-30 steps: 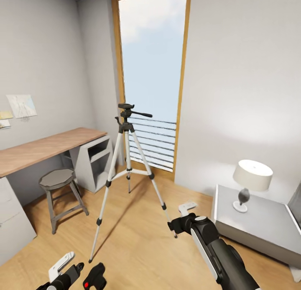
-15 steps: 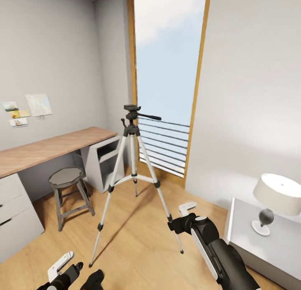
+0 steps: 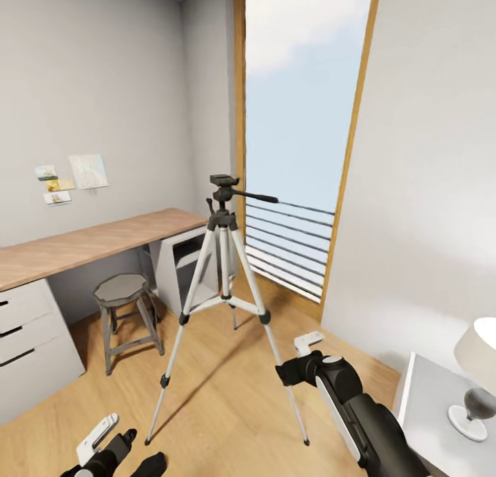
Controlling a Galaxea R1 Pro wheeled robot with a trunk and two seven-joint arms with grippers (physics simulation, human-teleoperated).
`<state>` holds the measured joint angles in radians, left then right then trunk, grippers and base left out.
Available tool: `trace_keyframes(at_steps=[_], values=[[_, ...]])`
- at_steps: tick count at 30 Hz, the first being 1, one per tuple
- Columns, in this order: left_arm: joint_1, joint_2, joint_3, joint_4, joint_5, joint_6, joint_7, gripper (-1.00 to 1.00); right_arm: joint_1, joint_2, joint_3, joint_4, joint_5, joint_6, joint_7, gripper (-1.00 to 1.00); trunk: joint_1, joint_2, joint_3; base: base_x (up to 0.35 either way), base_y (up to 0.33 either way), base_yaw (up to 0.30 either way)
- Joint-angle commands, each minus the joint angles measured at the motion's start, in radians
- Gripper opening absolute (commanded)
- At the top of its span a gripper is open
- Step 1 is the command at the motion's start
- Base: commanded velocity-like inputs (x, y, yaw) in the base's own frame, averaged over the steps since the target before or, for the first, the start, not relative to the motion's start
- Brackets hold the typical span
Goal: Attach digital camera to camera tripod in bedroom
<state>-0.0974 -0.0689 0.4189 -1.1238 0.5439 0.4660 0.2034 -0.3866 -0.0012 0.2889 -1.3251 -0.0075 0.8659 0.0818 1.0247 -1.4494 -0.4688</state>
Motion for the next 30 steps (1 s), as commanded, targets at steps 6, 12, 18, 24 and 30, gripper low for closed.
trace_keyframes(at_steps=[6,12,18,24,30], values=[[-0.001,-0.004,0.002,-0.002,0.072,0.003,0.018,1.00,0.004,-0.002,-0.001,-0.006,-0.001,0.006,0.005,1.00,0.000,-0.001,-0.001,0.195,-0.278,0.226],[-0.001,-0.004,0.002,-0.002,0.148,-0.021,0.023,1.00,0.006,-0.044,0.002,-0.022,-0.003,0.007,0.036,1.00,0.000,-0.001,-0.001,0.190,-0.279,0.095],[-0.001,-0.005,0.002,0.018,0.188,-0.061,0.042,1.00,0.004,-0.105,0.022,-0.028,0.003,0.007,0.173,1.00,0.000,-0.001,-0.001,0.177,-0.277,0.029],[-0.002,-0.004,0.002,0.054,0.272,-0.131,0.085,1.00,-0.002,-0.178,0.041,-0.039,0.028,0.007,0.350,1.00,0.000,-0.001,-0.001,0.086,-0.161,0.010],[-0.006,-0.005,0.001,0.071,0.422,-0.247,0.138,1.00,-0.004,-0.211,0.043,-0.064,0.058,0.007,0.425,1.00,0.000,-0.001,-0.001,0.030,-0.056,0.004]])
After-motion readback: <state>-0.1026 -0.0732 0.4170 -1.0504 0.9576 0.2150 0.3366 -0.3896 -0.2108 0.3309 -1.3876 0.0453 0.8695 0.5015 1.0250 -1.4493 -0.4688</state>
